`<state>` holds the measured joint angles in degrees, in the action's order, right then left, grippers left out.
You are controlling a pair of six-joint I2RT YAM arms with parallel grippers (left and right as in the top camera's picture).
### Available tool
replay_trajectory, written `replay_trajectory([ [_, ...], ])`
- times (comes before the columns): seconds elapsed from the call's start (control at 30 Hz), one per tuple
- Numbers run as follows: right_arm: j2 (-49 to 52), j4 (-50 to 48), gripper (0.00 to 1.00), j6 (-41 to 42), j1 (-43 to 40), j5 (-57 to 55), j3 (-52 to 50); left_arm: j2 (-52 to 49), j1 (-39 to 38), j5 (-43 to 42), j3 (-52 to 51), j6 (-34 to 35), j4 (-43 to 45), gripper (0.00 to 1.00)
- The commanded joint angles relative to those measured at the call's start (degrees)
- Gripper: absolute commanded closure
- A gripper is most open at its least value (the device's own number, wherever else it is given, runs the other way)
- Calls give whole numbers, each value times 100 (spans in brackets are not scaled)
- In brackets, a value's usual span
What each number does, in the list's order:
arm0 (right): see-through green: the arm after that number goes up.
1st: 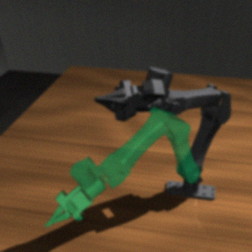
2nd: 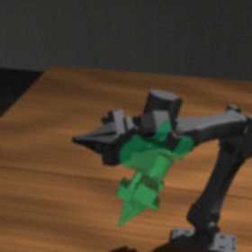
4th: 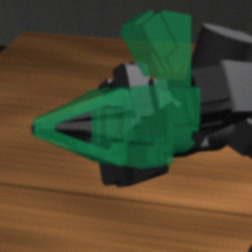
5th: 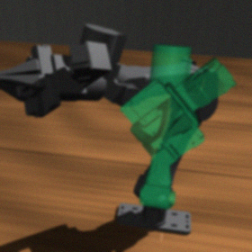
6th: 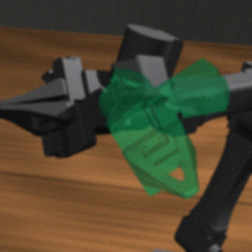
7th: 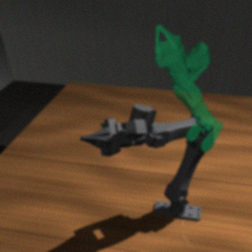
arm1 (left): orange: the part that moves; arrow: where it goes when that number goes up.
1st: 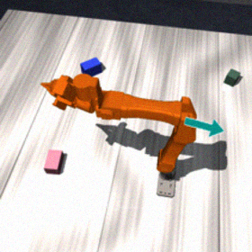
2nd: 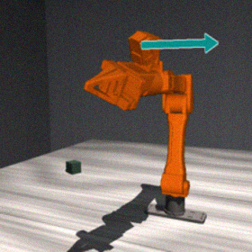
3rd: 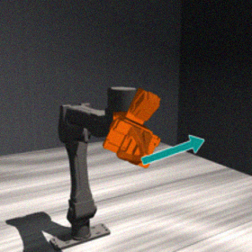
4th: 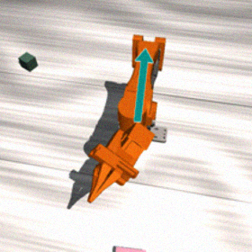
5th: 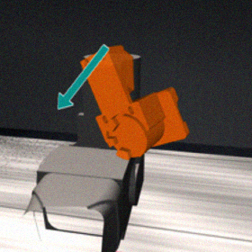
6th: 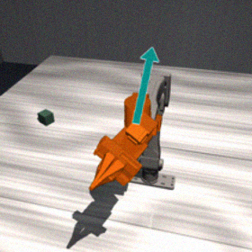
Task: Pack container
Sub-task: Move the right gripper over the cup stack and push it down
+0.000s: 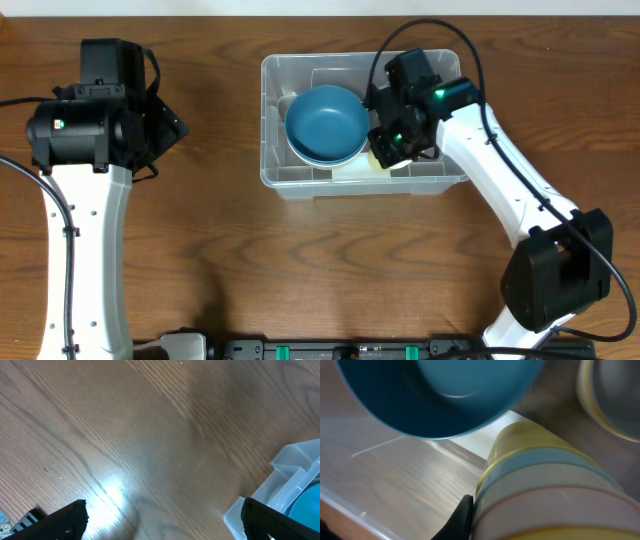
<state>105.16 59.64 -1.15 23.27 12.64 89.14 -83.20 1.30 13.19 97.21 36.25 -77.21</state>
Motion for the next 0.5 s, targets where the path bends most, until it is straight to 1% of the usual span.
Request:
replay_trajectory([
  [0.0,-2,-2,99,-52,28,-33,-9,-28,28,-17,52,94,-59,2],
  [0.47,-2,-96,98,-22,28,-234,-463,-28,28,-17,52,94,-70,2],
])
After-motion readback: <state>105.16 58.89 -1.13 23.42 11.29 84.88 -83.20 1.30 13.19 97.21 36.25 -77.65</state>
